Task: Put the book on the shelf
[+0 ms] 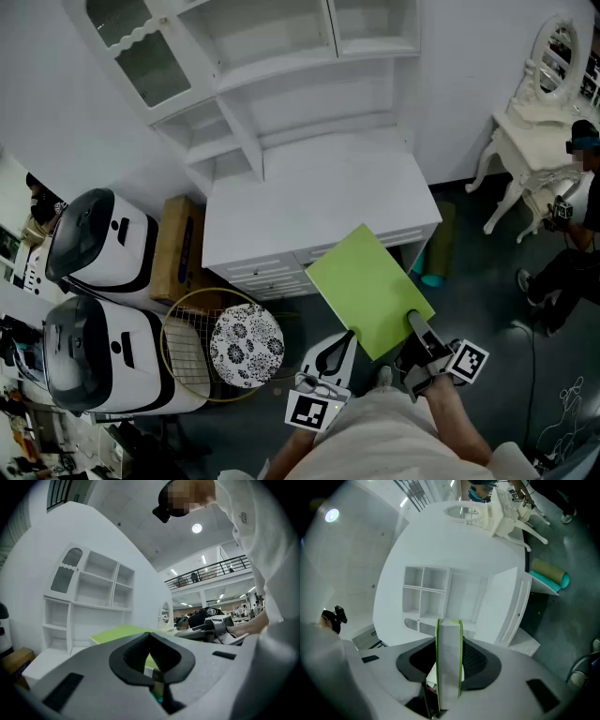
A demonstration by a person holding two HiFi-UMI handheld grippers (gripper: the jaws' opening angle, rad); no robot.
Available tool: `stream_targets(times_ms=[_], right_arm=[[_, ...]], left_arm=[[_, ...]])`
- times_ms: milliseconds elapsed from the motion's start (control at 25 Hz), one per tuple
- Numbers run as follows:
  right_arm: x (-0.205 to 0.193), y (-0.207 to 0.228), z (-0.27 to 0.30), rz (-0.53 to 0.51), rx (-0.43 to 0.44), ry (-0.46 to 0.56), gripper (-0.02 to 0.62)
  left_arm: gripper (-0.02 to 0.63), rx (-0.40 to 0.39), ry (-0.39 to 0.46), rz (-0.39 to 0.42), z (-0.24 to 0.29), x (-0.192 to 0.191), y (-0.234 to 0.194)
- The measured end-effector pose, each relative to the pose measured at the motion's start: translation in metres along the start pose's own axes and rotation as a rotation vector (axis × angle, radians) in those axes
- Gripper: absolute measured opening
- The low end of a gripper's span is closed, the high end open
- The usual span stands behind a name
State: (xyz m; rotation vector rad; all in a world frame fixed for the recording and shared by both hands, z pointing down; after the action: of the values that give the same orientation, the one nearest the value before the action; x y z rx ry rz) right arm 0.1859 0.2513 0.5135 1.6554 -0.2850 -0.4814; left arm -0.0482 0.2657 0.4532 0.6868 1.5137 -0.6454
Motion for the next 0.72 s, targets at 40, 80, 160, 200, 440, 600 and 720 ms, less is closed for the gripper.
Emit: stream_targets(times_ms=[40, 80, 160, 200, 440, 600, 720], right_arm=[[-0.001, -0.001, -0.002, -0.002, -0.002, -0.001, 0.152], [-0.002, -0.002, -0.003, -0.002, -0.002, -0.002, 0.152], [-0.003, -0.003, -0.006, 0.003, 0.001, -0.003, 0.152], [-0.004, -0.004, -0.007, 0.006, 0.003, -0.002, 0.152], [-0.006, -0.003, -0.012, 0.034, 0.001, -0.004, 0.152], [-0.004, 0.0, -0.015, 0.068, 0.016, 0.015, 0.152], [0.001, 0.003, -0.018, 0.058, 0.007, 0.014, 0.152]], left_arm=[[0.003, 0.002, -0.003, 0.0, -0.002, 0.0, 0.001], [0.003, 0.005, -0.006, 0.0, -0.004, 0.0, 0.002], [0.003, 0.009, -0.01, 0.002, -0.007, 0.0, 0.003], [0.003, 0.011, -0.01, 0.002, -0.008, -0.001, 0.004], [0.003, 0.013, -0.012, -0.007, -0.014, -0.001, 0.01], [0.003, 0.011, -0.015, -0.001, -0.013, 0.001, 0.012], [0.003, 0.015, -0.024, -0.001, -0.012, 0.0, 0.016]])
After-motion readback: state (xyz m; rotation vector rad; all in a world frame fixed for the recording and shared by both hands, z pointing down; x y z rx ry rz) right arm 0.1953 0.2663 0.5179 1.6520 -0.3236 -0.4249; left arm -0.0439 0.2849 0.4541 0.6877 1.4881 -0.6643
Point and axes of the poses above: the fingertips, and each gripper's own axes: z forward along the fingers, y to its right, x out of its top, the point moved 9 cm from there along -z, backward along the fingers, and after that the axes turned 3 degrees about z, right-handed, at the moved point
